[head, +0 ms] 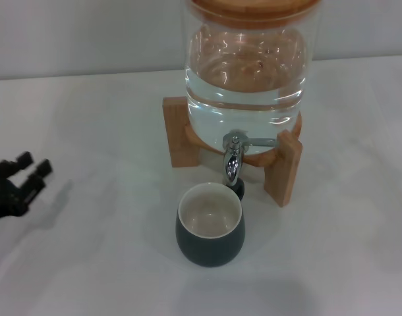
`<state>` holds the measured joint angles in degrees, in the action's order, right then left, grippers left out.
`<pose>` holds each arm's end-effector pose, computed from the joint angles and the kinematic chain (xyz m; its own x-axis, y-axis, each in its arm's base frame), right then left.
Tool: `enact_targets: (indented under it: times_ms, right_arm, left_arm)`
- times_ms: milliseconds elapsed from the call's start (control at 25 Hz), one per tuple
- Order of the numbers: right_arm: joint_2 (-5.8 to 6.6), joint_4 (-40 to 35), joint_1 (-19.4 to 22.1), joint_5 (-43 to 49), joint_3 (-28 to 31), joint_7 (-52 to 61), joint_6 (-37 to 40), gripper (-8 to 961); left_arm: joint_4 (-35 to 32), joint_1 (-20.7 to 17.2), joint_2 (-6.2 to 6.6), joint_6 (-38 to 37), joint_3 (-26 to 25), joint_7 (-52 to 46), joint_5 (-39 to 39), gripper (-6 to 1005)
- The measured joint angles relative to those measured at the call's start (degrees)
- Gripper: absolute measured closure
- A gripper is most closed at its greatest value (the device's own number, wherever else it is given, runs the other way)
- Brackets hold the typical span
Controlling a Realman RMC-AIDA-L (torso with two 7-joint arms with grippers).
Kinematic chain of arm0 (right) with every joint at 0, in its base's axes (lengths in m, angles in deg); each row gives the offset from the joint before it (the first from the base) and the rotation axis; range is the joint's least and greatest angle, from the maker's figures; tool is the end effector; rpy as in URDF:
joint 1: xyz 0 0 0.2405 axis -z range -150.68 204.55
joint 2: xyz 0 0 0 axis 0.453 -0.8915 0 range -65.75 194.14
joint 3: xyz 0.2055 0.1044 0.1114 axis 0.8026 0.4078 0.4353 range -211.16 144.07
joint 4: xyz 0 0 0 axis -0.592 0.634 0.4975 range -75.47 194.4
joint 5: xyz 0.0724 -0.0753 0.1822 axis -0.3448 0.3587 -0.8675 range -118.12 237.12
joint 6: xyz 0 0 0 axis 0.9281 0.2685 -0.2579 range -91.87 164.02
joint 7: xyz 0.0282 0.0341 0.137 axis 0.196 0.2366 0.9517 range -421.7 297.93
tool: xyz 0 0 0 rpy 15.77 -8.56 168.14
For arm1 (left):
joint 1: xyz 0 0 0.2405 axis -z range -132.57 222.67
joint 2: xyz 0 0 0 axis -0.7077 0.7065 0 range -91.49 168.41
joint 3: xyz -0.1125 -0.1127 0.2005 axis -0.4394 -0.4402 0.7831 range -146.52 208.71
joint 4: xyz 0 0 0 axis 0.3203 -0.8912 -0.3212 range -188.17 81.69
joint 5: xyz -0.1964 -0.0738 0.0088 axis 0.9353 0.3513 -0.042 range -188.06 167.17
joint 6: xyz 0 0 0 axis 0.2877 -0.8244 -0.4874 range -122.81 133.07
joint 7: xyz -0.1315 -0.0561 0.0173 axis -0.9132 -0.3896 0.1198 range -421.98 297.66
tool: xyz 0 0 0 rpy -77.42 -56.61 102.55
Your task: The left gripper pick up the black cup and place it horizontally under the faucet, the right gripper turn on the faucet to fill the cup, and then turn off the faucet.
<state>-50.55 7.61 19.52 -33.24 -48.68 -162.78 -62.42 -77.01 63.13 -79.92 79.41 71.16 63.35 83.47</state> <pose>0.3535 0.2247 0.1868 0.6122 0.0321 -0.7901 -0.6946 -0.4557 -0.5567 -0.3445 0.2976 0.0074 0.6819 0.2163 0.6987 0.6682 -0.5727 -0.4748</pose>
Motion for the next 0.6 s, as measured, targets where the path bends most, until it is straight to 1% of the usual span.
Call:
enact_targets:
  times_ms: [120,200,400,600]
  right_arm:
    - [-0.16,-3.7,0.8,1.1,-3.9,4.1,-2.7,166]
    - [-0.19,-5.9,1.3,1.0,-7.8,6.0,-3.8,167]
    - [-0.21,-11.9,2.0,1.2,-18.1,10.1,-4.2,167]
    - [-0.22,-15.2,1.8,1.0,-24.4,12.3,-3.9,168]
  left_arm:
    - [-0.2,-0.7,0.62,0.0,0.0,-0.9,3.0,603]
    - [-0.2,-1.1,0.99,0.0,-0.1,-1.2,4.8,602]
    - [-0.3,-2.0,1.96,1.5,-0.1,-1.9,9.4,602]
    - [-0.6,-3.2,2.57,3.6,-0.1,-2.0,13.8,601]
